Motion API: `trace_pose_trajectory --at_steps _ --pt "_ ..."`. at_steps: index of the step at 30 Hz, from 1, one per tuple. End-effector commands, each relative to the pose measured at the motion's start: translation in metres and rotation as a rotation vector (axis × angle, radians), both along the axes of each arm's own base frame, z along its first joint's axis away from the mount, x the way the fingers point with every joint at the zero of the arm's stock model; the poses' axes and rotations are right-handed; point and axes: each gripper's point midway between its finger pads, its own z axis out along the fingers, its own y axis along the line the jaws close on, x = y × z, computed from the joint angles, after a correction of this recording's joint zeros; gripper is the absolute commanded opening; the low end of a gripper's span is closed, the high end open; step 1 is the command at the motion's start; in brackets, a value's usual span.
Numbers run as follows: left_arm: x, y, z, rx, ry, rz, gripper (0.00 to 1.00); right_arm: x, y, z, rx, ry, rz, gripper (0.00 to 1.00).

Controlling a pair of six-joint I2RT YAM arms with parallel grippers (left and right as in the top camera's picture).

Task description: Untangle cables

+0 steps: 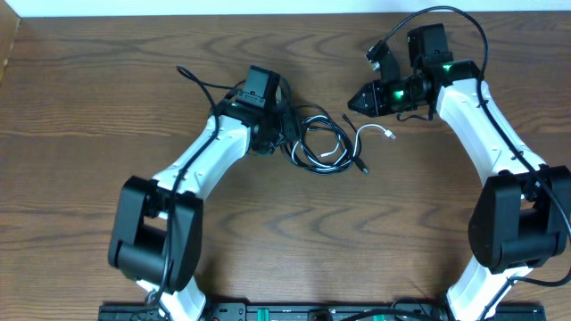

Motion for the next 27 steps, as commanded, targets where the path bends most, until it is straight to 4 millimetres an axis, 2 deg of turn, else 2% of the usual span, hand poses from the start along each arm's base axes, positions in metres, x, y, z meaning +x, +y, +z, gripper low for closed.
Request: trace_pose_trajectory --at_steps 1,4,9,12,15,20,22,27 --pt "-0.003 0.004 -0.033 0.055 0.046 -0.025 0.66 0.009 -0.019 -0.002 -0.083 -0.026 -0.057 0.18" --pt "-0.003 -0.002 -0.044 0.059 0.053 -0.038 0.66 0.009 -0.024 -0.003 -0.092 -0.02 -0.07 0.2" --pt "-0.004 -0.027 -0.055 0.06 0.018 -0.09 0.66 0.008 -0.029 -0.007 -0.114 -0.007 -0.079 0.21" --pt "-0.001 -0.031 -0.061 0.094 -0.009 -0.094 0.65 0.007 -0.029 -0.007 -0.115 -0.003 -0.079 0.22" --pt "0.0 -0.032 -0.061 0.099 -0.019 -0.095 0.57 0.006 -0.029 -0.007 -0.116 -0.001 -0.079 0.22" --pt "0.001 -0.032 -0.061 0.104 -0.024 -0.092 0.52 0.006 -0.029 -0.007 -0.116 -0.001 -0.078 0.23" --pt "0.001 -0.032 -0.061 0.104 -0.024 -0.092 0.45 0.006 -0.029 -0.008 -0.117 0.002 -0.079 0.22" --pt "0.0 -0.034 -0.06 0.091 -0.02 -0.104 0.19 0.004 -0.033 -0.012 -0.154 0.011 -0.089 0.24"
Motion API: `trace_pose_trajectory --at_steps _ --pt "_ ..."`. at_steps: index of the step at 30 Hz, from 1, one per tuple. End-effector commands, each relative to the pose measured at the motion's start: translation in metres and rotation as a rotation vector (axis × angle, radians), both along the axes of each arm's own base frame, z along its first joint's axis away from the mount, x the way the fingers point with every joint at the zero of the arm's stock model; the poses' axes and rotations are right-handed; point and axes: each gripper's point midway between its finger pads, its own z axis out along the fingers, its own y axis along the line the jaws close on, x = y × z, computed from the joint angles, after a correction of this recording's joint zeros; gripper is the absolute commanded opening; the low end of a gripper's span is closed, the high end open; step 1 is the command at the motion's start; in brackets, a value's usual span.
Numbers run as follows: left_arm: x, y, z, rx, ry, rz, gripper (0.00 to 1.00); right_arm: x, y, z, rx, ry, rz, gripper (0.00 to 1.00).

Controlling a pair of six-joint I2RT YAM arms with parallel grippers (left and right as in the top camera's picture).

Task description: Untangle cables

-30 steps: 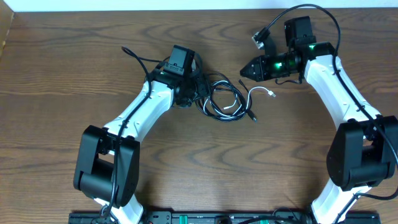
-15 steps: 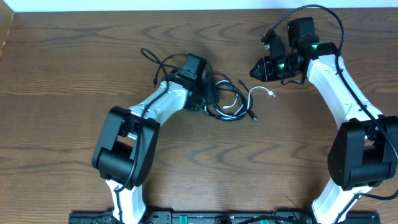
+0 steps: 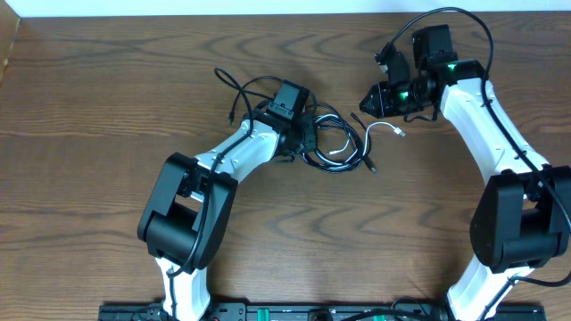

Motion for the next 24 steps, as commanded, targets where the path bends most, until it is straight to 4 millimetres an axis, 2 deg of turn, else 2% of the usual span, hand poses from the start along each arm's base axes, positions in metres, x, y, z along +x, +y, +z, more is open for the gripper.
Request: trace_pose_trajectory --at_steps 1,6,7,12,17,24 --pt "-0.003 0.003 -0.008 0.005 0.016 -0.016 0.13 -0.001 -0.004 0.002 -0.027 -0.004 -0.012 0.24" --pt "-0.001 -0.003 0.021 -0.101 -0.007 -0.067 0.08 -0.003 -0.002 0.002 -0.031 -0.002 0.003 0.25" --pt "0.0 -0.006 0.037 -0.153 -0.019 -0.08 0.08 -0.004 0.0 0.002 -0.031 -0.002 0.007 0.26" --pt "-0.005 -0.012 0.088 -0.278 -0.08 -0.151 0.08 -0.006 0.007 0.002 -0.03 -0.002 0.024 0.26" --pt "-0.01 -0.015 0.132 -0.343 -0.158 -0.187 0.08 -0.012 0.02 0.003 -0.028 -0.016 0.08 0.22" --pt "-0.012 -0.013 0.157 -0.378 -0.191 -0.17 0.08 -0.026 0.051 0.02 0.134 -0.042 0.23 0.2"
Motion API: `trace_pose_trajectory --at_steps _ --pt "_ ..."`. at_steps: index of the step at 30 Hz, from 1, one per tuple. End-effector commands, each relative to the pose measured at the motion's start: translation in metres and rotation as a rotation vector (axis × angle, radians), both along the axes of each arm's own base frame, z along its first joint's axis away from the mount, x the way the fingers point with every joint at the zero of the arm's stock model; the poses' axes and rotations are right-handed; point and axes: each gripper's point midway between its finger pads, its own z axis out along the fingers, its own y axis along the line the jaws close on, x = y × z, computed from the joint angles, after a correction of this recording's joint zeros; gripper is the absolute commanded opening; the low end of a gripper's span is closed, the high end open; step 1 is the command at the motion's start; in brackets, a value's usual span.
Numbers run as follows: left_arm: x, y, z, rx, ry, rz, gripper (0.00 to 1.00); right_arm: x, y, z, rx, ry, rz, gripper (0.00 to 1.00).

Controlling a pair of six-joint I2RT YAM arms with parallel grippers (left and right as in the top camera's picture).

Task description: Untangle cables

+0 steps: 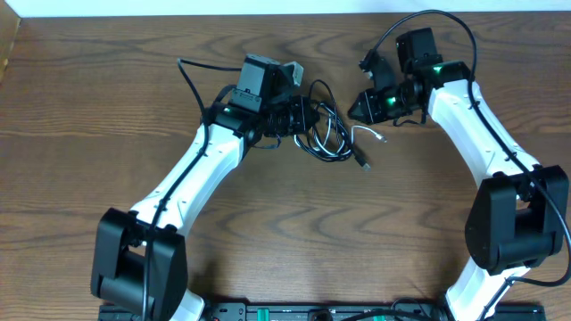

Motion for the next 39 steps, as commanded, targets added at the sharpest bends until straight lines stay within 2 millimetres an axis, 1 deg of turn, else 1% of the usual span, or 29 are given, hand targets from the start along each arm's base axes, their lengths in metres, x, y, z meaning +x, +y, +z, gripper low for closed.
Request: trace_pose_trajectory --at_steps 1,4,6,9,13,14,15,16,18,21,24,27,32,35,36,39 --pt "-0.003 0.002 0.013 -0.041 0.005 0.008 0.07 -0.009 0.018 0.017 0.103 -0.027 0.095 0.21" --pt "-0.001 0.005 0.015 -0.068 0.037 0.043 0.08 -0.01 0.021 0.017 0.102 -0.027 0.103 0.23" --pt "0.0 0.002 0.019 -0.095 0.031 0.026 0.07 -0.01 0.022 0.015 0.085 -0.027 0.096 0.24" --pt "-0.001 -0.005 0.03 -0.152 0.021 -0.007 0.07 -0.006 0.019 0.006 0.004 -0.018 0.037 0.26" --pt "-0.001 -0.011 0.039 -0.208 0.036 -0.008 0.07 -0.005 0.022 -0.005 -0.081 -0.019 0.004 0.28" --pt "-0.001 -0.014 0.043 -0.23 0.036 -0.017 0.07 -0.002 0.016 -0.014 -0.142 -0.001 -0.064 0.28" --pt "-0.002 -0.014 0.045 -0.238 0.041 -0.018 0.08 0.001 0.01 -0.02 -0.18 0.017 -0.122 0.28" --pt "-0.002 -0.015 0.051 -0.252 0.033 -0.028 0.07 0.003 0.005 -0.029 -0.204 0.04 -0.162 0.29" --pt "0.0 -0.012 0.06 -0.26 0.014 -0.022 0.07 0.004 0.002 -0.04 -0.215 0.069 -0.179 0.3" --pt "0.004 -0.006 0.08 -0.281 -0.047 -0.013 0.08 0.004 -0.006 -0.062 -0.231 0.139 -0.225 0.29" --pt "0.005 0.004 0.104 -0.3 -0.111 0.004 0.08 0.004 -0.017 -0.082 -0.241 0.207 -0.277 0.25" --pt "0.005 0.019 0.126 -0.315 -0.164 0.03 0.07 0.004 -0.024 -0.093 -0.249 0.237 -0.296 0.24" --pt "0.005 0.05 0.162 -0.335 -0.262 0.089 0.08 0.007 -0.031 -0.094 -0.249 0.24 -0.311 0.26" --pt "0.004 0.072 0.184 -0.342 -0.329 0.133 0.08 0.008 -0.035 -0.095 -0.249 0.243 -0.32 0.26" --pt "0.003 0.084 0.194 -0.343 -0.36 0.157 0.08 0.009 -0.037 -0.095 -0.248 0.243 -0.325 0.27" --pt "0.001 0.104 0.209 -0.343 -0.408 0.202 0.08 0.009 -0.039 -0.095 -0.248 0.244 -0.329 0.27"
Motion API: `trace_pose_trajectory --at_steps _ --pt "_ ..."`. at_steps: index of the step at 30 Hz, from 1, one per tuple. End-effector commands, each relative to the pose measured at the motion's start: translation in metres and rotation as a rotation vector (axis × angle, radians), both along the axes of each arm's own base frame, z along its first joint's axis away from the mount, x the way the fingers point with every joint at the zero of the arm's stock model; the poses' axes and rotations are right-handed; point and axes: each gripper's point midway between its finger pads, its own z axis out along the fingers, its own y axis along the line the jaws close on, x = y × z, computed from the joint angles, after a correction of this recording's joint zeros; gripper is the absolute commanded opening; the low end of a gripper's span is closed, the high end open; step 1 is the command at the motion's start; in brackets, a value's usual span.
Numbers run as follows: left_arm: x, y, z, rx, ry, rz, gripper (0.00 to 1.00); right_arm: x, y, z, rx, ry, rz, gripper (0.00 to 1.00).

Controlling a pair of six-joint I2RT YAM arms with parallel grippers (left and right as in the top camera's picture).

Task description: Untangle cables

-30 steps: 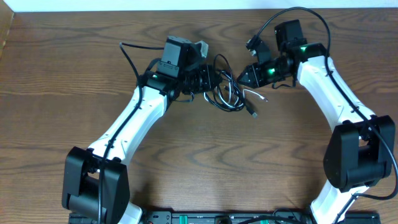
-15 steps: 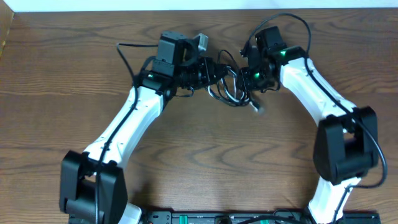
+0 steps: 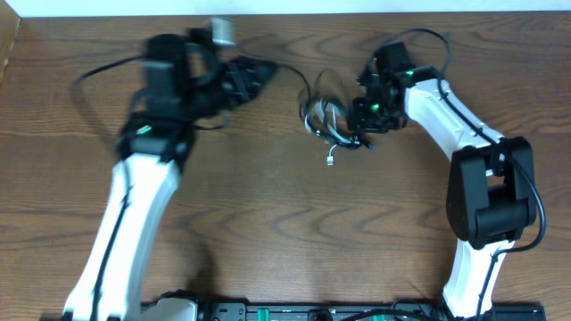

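Observation:
A tangle of black and white cables (image 3: 326, 122) lies on the wooden table, right of centre. A white cable end (image 3: 331, 160) trails out below it. My right gripper (image 3: 359, 120) is down on the tangle's right edge and looks shut on it, though its fingertips are hidden. My left gripper (image 3: 260, 75), blurred by motion, sits up and to the left of the tangle. It is shut on a thin black cable (image 3: 302, 82) that runs in an arc from its tip to the tangle.
A white wall edge (image 3: 285, 7) runs along the far side of the table. The arms' base rail (image 3: 294, 312) lies at the near edge. Bare wood surrounds the tangle on all sides.
My left arm has swung far to the left, and a black cable now stretches from its gripper to the tangle. My right gripper has come down onto the tangle's right side. The tangle sits slightly further right.
My left gripper was on the tangle's left side while my right gripper hovered apart at the upper right. Over the two later moments the left gripper stayed on the tangle and shifted it about. Now the right gripper is on the tangle and the left holds a strand drawn out.

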Motion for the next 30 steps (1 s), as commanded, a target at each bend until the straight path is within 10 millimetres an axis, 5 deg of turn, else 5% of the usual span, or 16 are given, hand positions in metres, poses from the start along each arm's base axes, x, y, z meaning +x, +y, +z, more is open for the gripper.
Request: trace_pose_trajectory --at_steps 1,6,10,13,22,30 --pt "-0.01 0.023 0.044 -0.026 -0.098 0.046 0.07 0.001 -0.016 -0.01 -0.049 0.015 -0.039 0.27" --pt "-0.011 0.039 0.051 -0.024 -0.114 0.088 0.07 0.001 -0.015 -0.01 -0.049 0.015 -0.038 0.27" --pt "-0.011 0.036 0.034 -0.001 -0.061 0.075 0.08 0.0 -0.009 -0.008 -0.021 0.007 0.005 0.23" --pt "-0.012 0.031 0.013 0.037 -0.003 0.053 0.08 -0.001 0.005 0.004 0.059 -0.027 0.085 0.26" --pt "-0.01 0.005 -0.071 0.235 0.186 0.02 0.09 0.006 0.006 0.025 0.072 -0.086 0.086 0.43" --pt "-0.003 -0.033 -0.146 0.381 0.317 -0.024 0.37 0.004 0.003 0.024 0.069 -0.078 0.082 0.54"
